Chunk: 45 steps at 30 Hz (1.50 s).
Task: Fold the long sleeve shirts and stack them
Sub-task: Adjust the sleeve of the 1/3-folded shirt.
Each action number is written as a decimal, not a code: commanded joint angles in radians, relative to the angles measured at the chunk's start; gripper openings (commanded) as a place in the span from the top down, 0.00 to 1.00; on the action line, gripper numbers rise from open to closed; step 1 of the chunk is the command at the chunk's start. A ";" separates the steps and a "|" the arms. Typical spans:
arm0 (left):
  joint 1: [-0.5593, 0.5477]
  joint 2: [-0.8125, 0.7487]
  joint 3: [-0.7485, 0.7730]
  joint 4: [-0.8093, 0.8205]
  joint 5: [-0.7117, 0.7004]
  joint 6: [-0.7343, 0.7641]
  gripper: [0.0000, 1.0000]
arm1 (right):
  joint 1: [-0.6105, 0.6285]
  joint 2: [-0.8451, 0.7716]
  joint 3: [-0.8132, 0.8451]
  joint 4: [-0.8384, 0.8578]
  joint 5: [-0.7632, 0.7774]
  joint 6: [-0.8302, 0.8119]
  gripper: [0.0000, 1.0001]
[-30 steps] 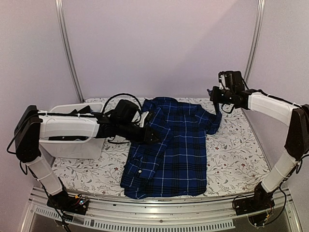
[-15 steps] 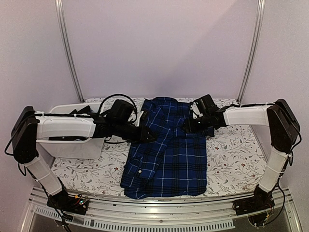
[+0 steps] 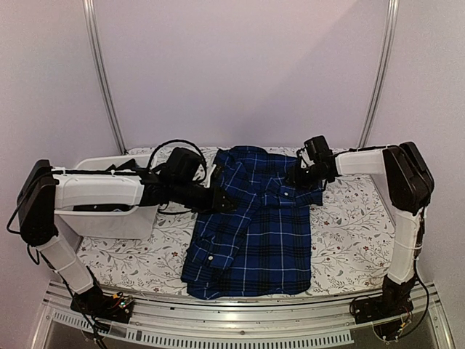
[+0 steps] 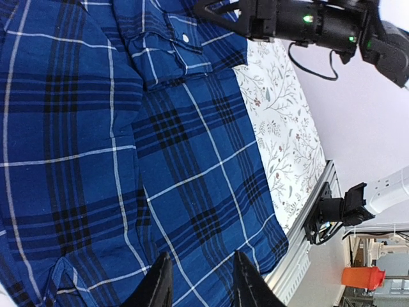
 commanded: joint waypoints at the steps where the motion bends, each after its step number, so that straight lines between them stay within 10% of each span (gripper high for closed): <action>1: 0.013 0.007 0.027 -0.017 -0.011 -0.002 0.67 | 0.002 0.083 0.045 -0.045 0.053 0.021 0.44; 15: 0.013 0.015 0.040 -0.028 -0.014 -0.004 0.67 | 0.026 0.167 0.076 -0.028 0.170 -0.001 0.41; 31: 0.013 0.006 0.019 -0.022 -0.021 -0.008 0.67 | 0.054 0.091 0.096 -0.021 0.113 -0.005 1.00; 45: 0.025 -0.007 -0.023 0.018 -0.033 -0.022 0.67 | 0.207 -0.108 0.001 -0.002 -0.046 -0.010 1.00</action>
